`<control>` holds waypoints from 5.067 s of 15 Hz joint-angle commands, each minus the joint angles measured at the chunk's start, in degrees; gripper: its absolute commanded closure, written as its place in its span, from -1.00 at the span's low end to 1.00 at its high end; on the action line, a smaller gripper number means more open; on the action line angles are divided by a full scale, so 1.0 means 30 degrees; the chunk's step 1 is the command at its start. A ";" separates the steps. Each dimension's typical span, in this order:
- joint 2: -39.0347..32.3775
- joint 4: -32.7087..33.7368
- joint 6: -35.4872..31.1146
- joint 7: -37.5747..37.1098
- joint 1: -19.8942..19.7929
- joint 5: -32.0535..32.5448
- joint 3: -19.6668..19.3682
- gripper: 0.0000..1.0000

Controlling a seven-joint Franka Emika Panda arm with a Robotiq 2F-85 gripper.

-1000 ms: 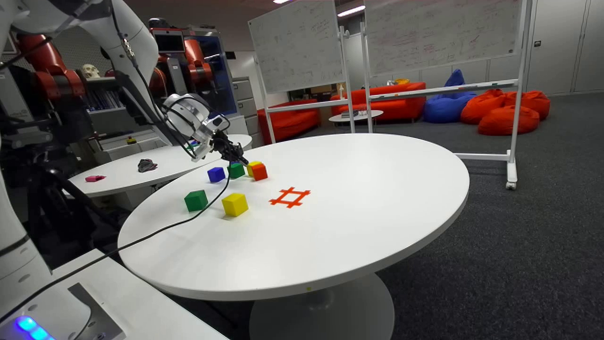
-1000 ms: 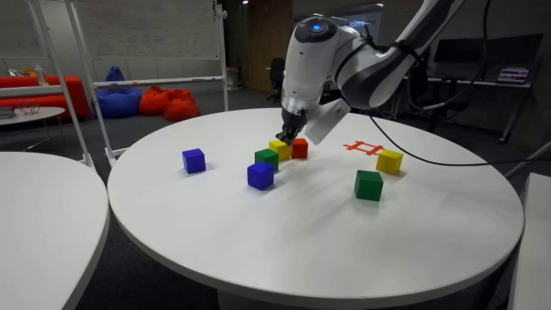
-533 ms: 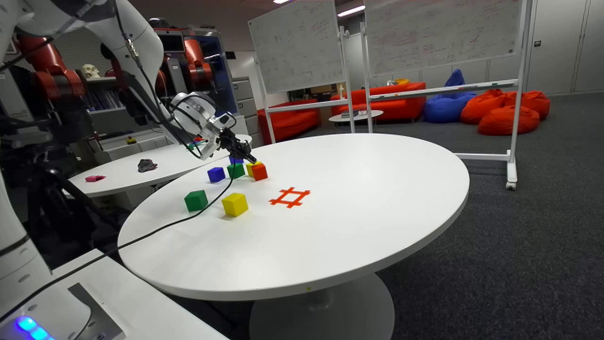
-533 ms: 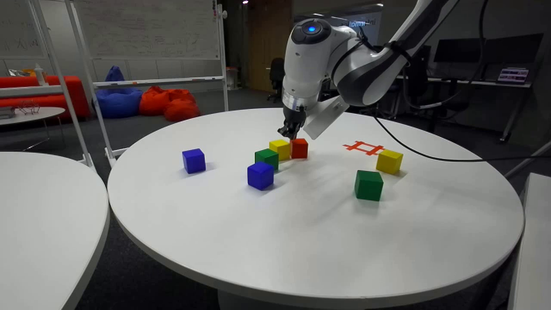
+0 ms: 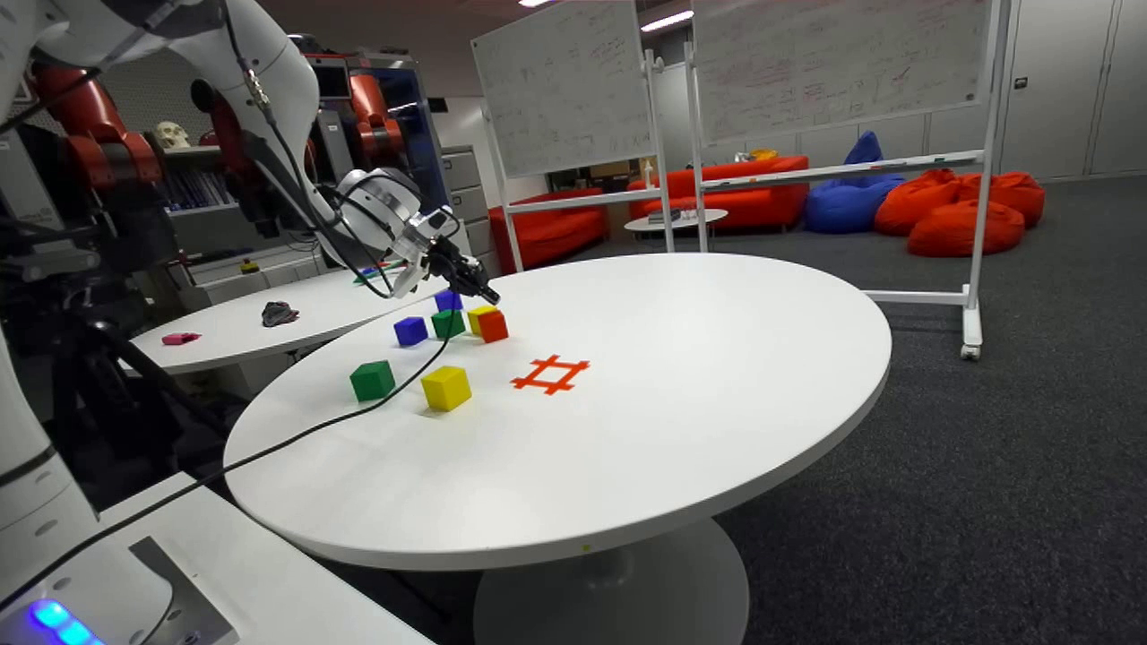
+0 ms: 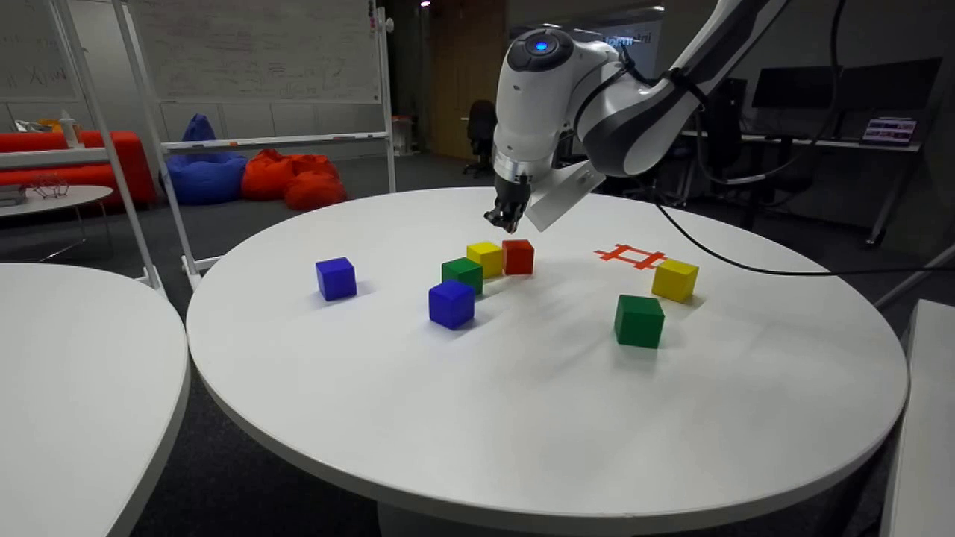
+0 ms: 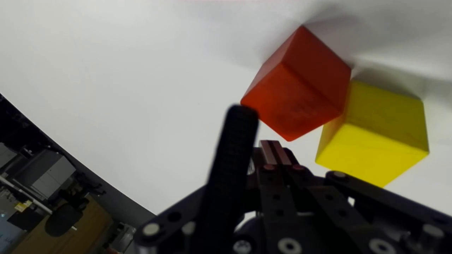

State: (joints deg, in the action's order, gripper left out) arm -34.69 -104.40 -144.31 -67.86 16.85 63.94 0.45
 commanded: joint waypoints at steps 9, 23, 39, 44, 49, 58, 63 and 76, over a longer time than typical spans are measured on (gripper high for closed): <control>-0.0444 0.0328 0.0420 0.0261 0.0009 -0.0115 0.0192 1.00; 0.0440 -0.0713 -0.0032 -0.1518 0.0904 0.2180 -0.0035 1.00; -0.0157 -0.0124 0.0291 -0.2401 0.0775 0.3781 0.1012 0.98; -0.0180 -0.0436 -0.3287 -0.1182 -0.0448 0.3227 0.1792 1.00; -0.1052 -0.0848 -0.7974 0.2418 -0.2240 0.0941 0.3413 1.00; -0.0826 -0.0702 -0.7516 0.3019 -0.2397 0.0114 0.3885 0.98; -0.0713 -0.0602 -0.7447 0.2272 -0.2133 0.0440 0.3481 1.00; -0.0705 -0.0330 -0.6956 0.0804 -0.1701 0.0404 0.2554 1.00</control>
State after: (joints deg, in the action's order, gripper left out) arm -37.16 -105.63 -166.61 -63.78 11.11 64.89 9.07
